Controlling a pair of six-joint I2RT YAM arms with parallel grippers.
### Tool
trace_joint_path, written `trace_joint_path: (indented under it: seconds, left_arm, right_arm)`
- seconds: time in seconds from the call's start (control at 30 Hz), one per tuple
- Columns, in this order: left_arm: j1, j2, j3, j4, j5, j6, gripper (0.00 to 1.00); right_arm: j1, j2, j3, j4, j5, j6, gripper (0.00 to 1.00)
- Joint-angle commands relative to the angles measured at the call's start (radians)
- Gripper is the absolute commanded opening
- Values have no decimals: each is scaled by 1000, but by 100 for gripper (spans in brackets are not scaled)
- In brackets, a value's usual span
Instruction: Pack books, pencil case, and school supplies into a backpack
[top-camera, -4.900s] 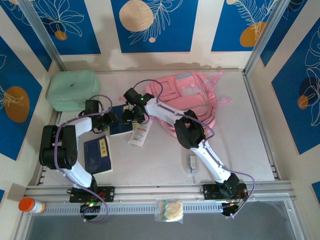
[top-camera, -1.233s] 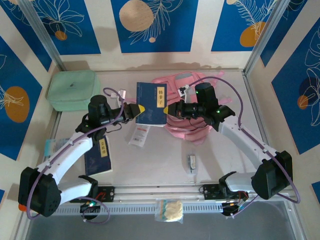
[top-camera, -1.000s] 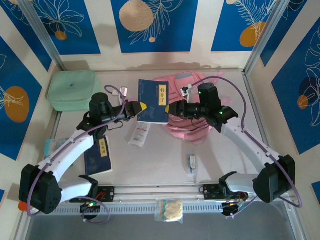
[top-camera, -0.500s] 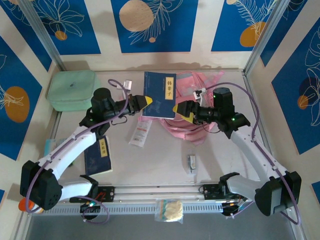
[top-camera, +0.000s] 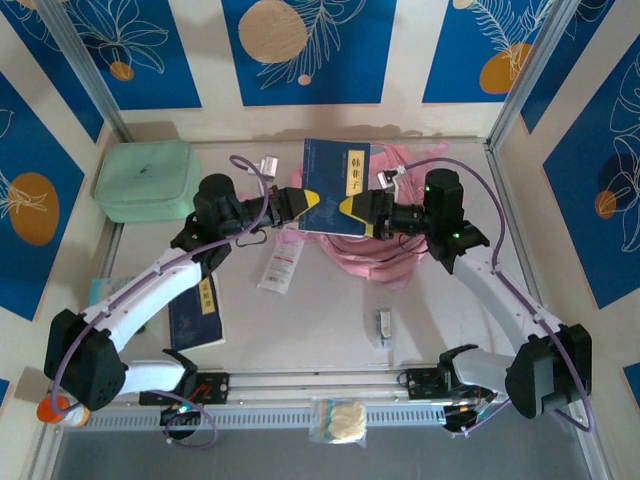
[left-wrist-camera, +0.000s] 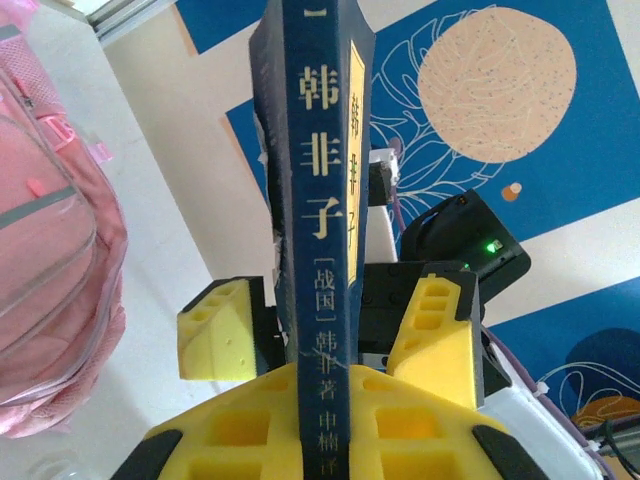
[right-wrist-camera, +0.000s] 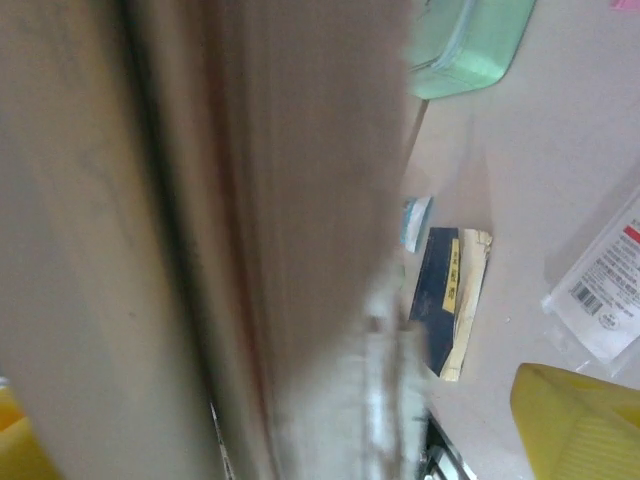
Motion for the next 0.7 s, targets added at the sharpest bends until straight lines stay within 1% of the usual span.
trace_joint_path:
  seconds: [0.0, 0.1, 0.13, 0.23, 0.4, 0.57, 0.63, 0.67]
  left_arm:
    - [-7, 0, 61, -27, -36, 59, 0]
    - [-8, -8, 72, -145, -78, 133, 0]
    - [-7, -10, 73, -166, -88, 148, 0]
    - [-7, -4, 72, -179, -89, 162, 0]
    - [-14, 15, 76, -165, -72, 161, 0]
    - [-23, 14, 92, -237, -94, 213, 0]
    - [-28, 16, 93, -238, -96, 213, 0]
    - [-33, 20, 92, -235, -95, 214, 0]
  right_arm:
    - [-1, 1, 26, 78, -51, 53, 87]
    - [-7, -25, 33, 33, -32, 23, 76]
    - [-9, -31, 40, -7, -19, 0, 70]
    - [-11, -33, 55, -97, 22, -50, 53]
    - [-16, -12, 65, -124, 30, -80, 28]
    - [-27, -19, 68, -165, 59, -115, 5]
    - [-27, -25, 73, -193, 73, -138, 0]
    - [-29, -31, 77, -215, 84, -150, 0]
